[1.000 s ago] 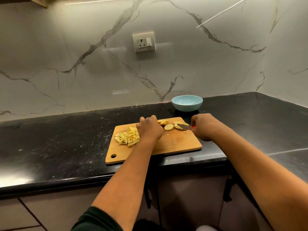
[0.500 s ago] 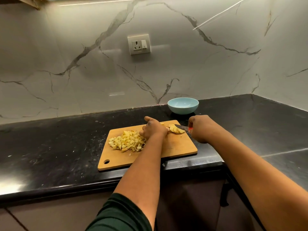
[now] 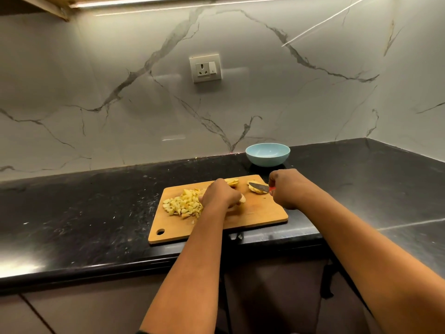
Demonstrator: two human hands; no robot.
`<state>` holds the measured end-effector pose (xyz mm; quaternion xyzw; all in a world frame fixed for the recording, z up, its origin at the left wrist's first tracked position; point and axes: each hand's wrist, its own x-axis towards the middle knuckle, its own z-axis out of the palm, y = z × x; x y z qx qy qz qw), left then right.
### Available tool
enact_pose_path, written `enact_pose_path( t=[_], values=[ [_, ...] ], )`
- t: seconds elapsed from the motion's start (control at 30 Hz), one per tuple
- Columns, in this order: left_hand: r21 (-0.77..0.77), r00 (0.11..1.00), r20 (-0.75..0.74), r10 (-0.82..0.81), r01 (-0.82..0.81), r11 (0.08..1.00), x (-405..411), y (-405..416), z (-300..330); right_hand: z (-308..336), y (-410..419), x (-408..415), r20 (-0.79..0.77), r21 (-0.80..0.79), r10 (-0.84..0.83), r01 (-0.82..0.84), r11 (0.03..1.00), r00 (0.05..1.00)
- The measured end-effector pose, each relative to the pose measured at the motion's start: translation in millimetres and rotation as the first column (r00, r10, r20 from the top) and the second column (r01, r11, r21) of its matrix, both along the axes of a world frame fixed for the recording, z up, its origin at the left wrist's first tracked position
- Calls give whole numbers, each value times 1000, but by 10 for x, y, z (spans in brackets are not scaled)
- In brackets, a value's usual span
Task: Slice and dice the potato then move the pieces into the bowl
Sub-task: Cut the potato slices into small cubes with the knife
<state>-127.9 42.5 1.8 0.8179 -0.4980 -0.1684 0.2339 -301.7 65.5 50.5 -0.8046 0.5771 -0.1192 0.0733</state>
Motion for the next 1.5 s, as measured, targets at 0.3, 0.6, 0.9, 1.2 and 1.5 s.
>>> enact_pose_path(
  t=[0.3,0.6,0.9,1.2,1.5],
  values=[
    [-102,973,216,-81,105,989,88,361,-115,0,135,101,-38,7,36,-35,999,999],
    [-112,920,305,-247,292,950,155,434,-309,-25,252,193,-84,20,66,-64,998,994],
    [-205,914,360,-185,271,940,146,436,-393,-120,273,230,-46,7,37,-37,999,998],
    [-254,918,347,-190,287,924,154,510,-384,-179,340,328,-81,25,50,-48,999,995],
    [-233,909,375,-183,284,930,153,471,-398,-235,464,470,-79,38,54,-51,998,995]
  ],
)
